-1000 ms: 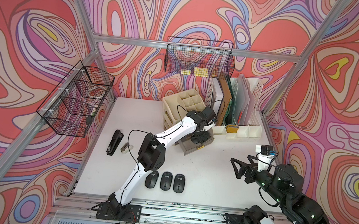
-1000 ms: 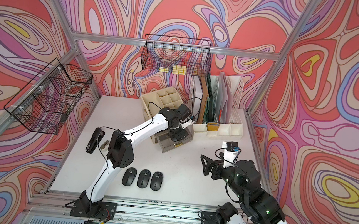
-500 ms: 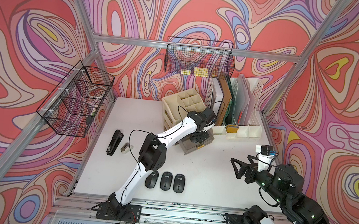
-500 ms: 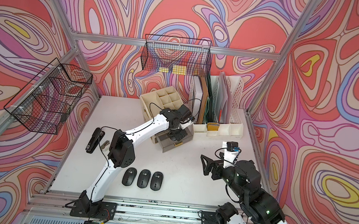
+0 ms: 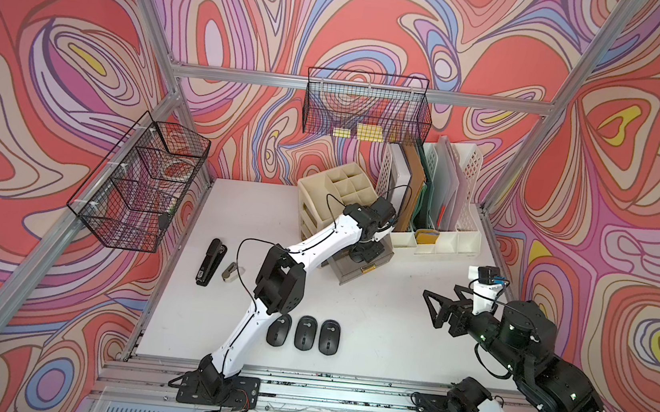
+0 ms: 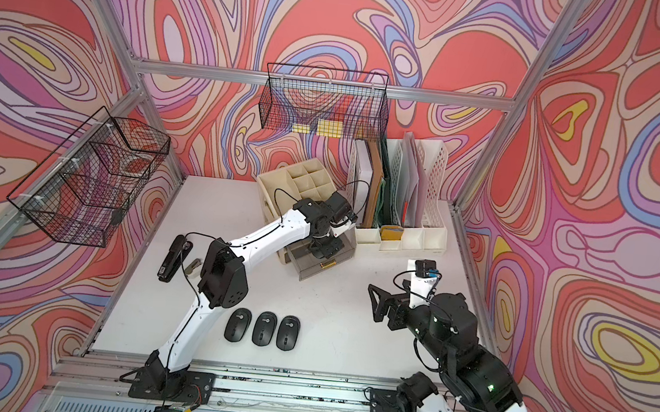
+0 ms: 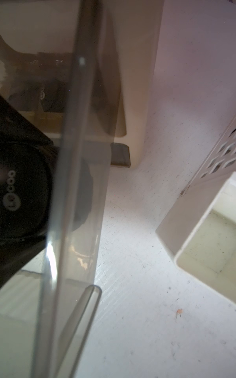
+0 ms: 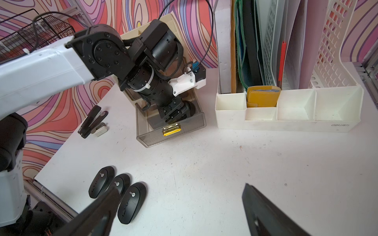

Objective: Take the mice out of the drawer
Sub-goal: Pick up the mouse from the drawer.

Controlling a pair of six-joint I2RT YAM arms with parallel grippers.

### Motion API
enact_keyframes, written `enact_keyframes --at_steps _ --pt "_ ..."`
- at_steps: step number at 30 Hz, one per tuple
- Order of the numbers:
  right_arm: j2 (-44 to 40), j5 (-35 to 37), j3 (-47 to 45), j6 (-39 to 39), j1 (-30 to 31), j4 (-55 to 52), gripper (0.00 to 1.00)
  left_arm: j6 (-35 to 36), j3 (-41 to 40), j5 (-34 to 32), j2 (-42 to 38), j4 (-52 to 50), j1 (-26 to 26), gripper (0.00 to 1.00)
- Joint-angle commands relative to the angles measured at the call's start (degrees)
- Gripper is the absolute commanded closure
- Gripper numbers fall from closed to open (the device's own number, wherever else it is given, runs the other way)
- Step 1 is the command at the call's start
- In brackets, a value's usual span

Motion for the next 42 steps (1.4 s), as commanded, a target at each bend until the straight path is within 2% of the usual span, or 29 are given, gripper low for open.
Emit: enact_keyframes --at_steps 1,15,24,34,42 --pt "0.4 -0.9 -0.5 0.4 0.2 0.5 0.02 -0.6 -0.4 -0.3 -1.5 -1.2 0.3 0.4" --pt "-0.2 -1.9 -1.2 0.3 0.1 1.5 0.02 -2.2 -4.6 -3.8 -8.9 0.5 -2.0 0.42" --pt "-1.6 -2.7 -1.3 0.2 0.2 1.5 0.02 -6.8 -6.8 -6.8 -14.0 -1.4 -3.4 0.42" --pt "-1.9 -7.1 -0.3 -0.9 0.1 0.1 0.02 -17.7 -15.0 -12.5 -24.1 -3.5 -6.9 0.41" --pt "0.4 -16.1 1.8 -1.9 0.2 -2.7 0.02 -30.5 -23.8 -14.8 -32.6 -5.2 -10.9 0.41"
